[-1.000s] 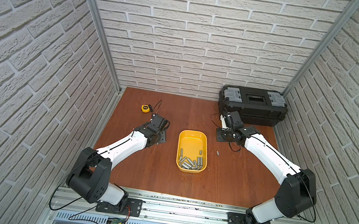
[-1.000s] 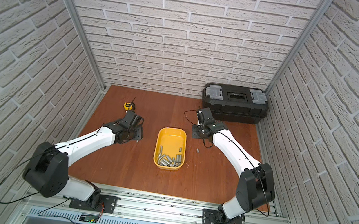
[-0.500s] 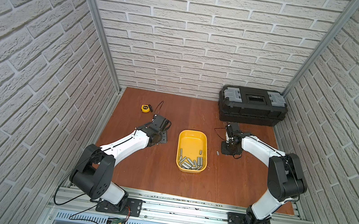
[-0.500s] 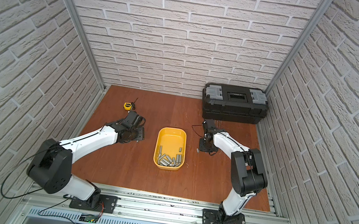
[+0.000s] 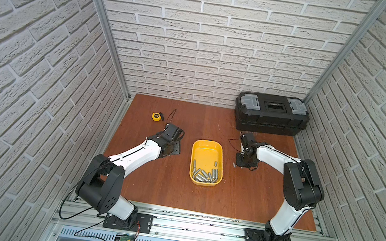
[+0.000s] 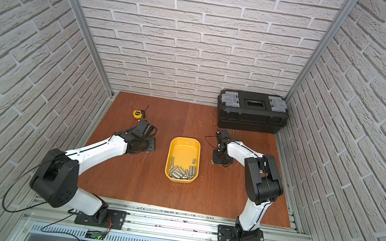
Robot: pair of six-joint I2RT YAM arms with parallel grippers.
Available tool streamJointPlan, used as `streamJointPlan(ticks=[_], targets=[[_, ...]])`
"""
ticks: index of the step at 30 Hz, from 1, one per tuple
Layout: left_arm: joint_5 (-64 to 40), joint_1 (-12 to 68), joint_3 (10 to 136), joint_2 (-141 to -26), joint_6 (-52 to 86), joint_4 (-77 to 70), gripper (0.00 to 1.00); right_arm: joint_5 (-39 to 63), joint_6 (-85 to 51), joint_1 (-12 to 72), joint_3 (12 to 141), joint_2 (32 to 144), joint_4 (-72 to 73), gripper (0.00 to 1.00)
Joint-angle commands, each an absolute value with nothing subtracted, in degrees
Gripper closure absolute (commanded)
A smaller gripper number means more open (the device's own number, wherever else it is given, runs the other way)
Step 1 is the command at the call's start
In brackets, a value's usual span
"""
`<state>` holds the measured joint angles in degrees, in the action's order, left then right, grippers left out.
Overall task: Take out the socket from the storage box
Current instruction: Place the socket head at the center of the board.
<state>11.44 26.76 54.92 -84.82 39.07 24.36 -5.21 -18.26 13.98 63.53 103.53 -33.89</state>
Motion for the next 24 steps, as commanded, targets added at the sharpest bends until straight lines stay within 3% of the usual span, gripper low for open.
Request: streamJointPlan(ticks=[1,16,24], targets=[[11.36,27.10,55.90,-85.07,38.79,23.12,0.38,-4.72,-18.76,13.71,63.11,104.25,-33.31,0.81],[10.99,27.25,57.38,-84.90,37.10,23.90,0.37,-4.68,-19.12,13.77,64.81,99.16,-35.98,0.65],[10.67,29.54,62.49,-86.59,34.42,26.66,0.36,-6.14,-18.73,13.74,67.29,89.13,-39.49,0.56]])
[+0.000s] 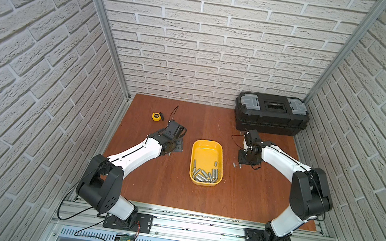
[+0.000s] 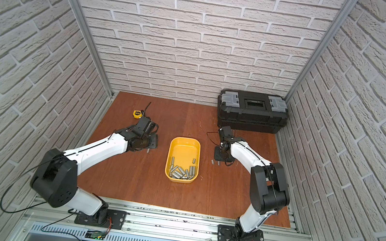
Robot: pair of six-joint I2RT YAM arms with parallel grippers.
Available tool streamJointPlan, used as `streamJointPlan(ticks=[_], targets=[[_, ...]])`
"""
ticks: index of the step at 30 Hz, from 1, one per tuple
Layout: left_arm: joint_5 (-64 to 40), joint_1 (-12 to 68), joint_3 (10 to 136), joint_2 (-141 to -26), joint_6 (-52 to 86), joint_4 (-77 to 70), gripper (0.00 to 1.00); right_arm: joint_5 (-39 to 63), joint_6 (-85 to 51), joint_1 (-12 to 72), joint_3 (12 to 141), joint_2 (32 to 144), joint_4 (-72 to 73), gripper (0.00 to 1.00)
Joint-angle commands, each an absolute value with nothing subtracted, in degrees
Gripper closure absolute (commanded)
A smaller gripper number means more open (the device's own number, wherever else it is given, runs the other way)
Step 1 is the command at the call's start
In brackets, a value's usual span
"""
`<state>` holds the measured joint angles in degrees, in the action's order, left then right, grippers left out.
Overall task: Take out the socket from the storage box
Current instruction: Place the socket head at the center of the board, then pick up the socket head from the storage box.
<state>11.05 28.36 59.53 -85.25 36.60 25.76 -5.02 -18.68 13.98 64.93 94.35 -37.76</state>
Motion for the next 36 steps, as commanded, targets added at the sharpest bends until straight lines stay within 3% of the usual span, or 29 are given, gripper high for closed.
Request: streamJointPlan(ticks=[1,9,23,36], targets=[[10.68,30.00,63.59,-87.25,33.85,27.11,0.36,-6.47,-18.56,13.71,67.62,87.81,-39.71,0.56],[9.58,35.70,73.13,-94.96,28.89,30.69,0.36,-6.48,-18.55,13.72,66.55,80.77,-39.78,0.55],[1.17,46.67,86.57,-111.38,26.55,33.48,0.38,-6.00,-19.43,13.72,62.31,78.71,-38.19,0.55],[-0.92,49.39,91.97,-120.35,27.07,35.12,0.43,-7.29,-19.07,13.56,60.75,77.52,-37.92,0.54]])
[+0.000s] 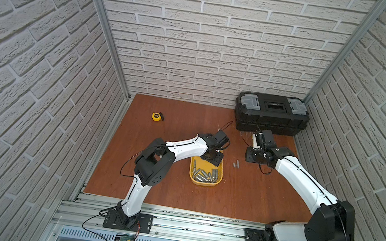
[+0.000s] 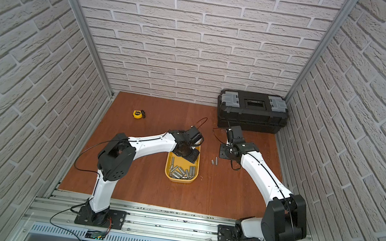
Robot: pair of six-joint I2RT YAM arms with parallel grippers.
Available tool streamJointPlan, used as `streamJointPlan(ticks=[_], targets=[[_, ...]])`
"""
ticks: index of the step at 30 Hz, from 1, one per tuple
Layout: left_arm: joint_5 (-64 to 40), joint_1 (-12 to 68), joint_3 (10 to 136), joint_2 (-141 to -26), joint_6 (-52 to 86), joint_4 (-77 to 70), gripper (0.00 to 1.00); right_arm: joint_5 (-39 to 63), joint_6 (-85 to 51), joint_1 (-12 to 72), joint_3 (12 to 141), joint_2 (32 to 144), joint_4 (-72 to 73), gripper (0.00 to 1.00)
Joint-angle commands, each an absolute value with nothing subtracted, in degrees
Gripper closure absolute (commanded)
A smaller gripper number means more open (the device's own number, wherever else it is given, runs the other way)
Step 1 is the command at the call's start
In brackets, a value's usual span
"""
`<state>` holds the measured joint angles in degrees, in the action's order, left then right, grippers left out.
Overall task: Take out the socket from the storage box
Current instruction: Pick up the socket head from the storage box.
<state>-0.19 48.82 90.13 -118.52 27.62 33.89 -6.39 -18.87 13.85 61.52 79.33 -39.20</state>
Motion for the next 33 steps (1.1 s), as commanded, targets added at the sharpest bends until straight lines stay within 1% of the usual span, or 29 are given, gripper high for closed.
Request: streamJointPlan(ticks=[1,4,10,12,14,17,21,25,33], targets=[[-0.96,49.53,92.15,-120.88,27.05,35.30,0.44,-7.25,-19.16,13.60,60.69,77.56,-37.96,0.54],[-0.74,49.98,92.70,-122.25,27.12,35.29,0.47,-7.29,-19.14,13.45,60.56,77.63,-37.95,0.54],[-0.35,50.49,93.53,-123.77,26.89,36.69,0.57,-7.21,-19.16,13.39,60.64,77.56,-37.94,0.54],[-0.08,50.62,93.30,-123.89,26.94,36.77,0.62,-7.14,-19.16,13.43,60.56,77.53,-37.92,0.54],[0.40,50.80,92.95,-123.84,26.98,36.96,0.70,-7.21,-19.18,13.41,60.47,77.56,-37.90,0.54],[1.49,50.80,92.55,-123.75,26.98,36.97,0.78,-7.03,-19.16,13.27,60.38,77.71,-37.80,0.54],[2.06,50.80,92.23,-123.57,26.89,36.84,0.85,-6.77,-19.29,13.27,60.25,77.84,-37.72,0.54],[3.91,50.81,91.76,-121.91,27.16,36.57,0.88,-6.85,-19.18,13.28,60.21,77.71,-37.78,0.54],[8.06,49.92,89.85,-112.76,26.81,33.95,0.92,-6.17,-19.18,13.32,60.12,78.17,-37.62,0.54]])
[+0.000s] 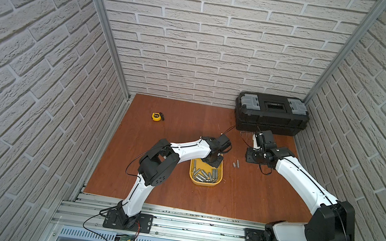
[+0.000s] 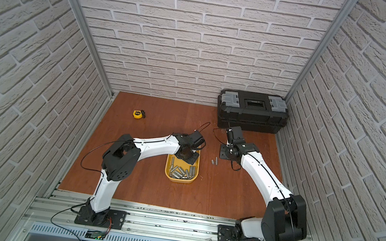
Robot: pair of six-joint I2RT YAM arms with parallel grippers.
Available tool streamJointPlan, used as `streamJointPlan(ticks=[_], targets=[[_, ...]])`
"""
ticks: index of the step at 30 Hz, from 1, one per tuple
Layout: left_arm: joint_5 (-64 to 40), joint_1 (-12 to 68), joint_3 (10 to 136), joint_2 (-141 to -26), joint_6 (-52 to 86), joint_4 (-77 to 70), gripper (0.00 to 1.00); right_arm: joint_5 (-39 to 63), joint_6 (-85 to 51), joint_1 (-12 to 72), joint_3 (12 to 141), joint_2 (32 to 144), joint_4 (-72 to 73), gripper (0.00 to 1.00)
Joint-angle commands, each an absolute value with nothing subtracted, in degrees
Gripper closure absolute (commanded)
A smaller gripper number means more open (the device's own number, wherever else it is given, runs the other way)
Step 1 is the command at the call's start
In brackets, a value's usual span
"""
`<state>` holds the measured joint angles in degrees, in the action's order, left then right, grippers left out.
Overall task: Take out the socket from the storage box
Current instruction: Pick up the socket head from the storage box.
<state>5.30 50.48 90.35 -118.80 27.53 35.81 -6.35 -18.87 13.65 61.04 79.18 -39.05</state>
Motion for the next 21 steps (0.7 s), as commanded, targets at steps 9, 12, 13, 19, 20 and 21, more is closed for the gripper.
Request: streamJointPlan(ticks=[9,12,13,19,20,21], targets=[[9.02,41.24,79.74,-101.40,26.53,33.86,0.91,-5.09,-19.24,13.35,59.90,78.76,-37.18,0.54],[9.74,37.07,74.88,-97.99,27.15,34.28,0.90,-4.58,-19.43,13.30,59.77,79.15,-36.92,0.54],[9.84,35.69,73.26,-96.85,27.30,34.19,0.90,-4.49,-19.43,13.33,59.77,79.39,-36.83,0.54],[9.52,30.05,66.77,-94.55,27.40,32.70,0.90,-4.05,-19.42,13.28,59.94,80.16,-36.56,0.54],[9.24,29.44,66.38,-94.93,27.31,32.61,0.90,-4.04,-19.42,13.24,59.99,80.32,-36.56,0.54],[8.79,29.12,66.11,-95.37,27.36,32.61,0.90,-4.04,-19.42,13.23,59.94,80.40,-36.56,0.54]])
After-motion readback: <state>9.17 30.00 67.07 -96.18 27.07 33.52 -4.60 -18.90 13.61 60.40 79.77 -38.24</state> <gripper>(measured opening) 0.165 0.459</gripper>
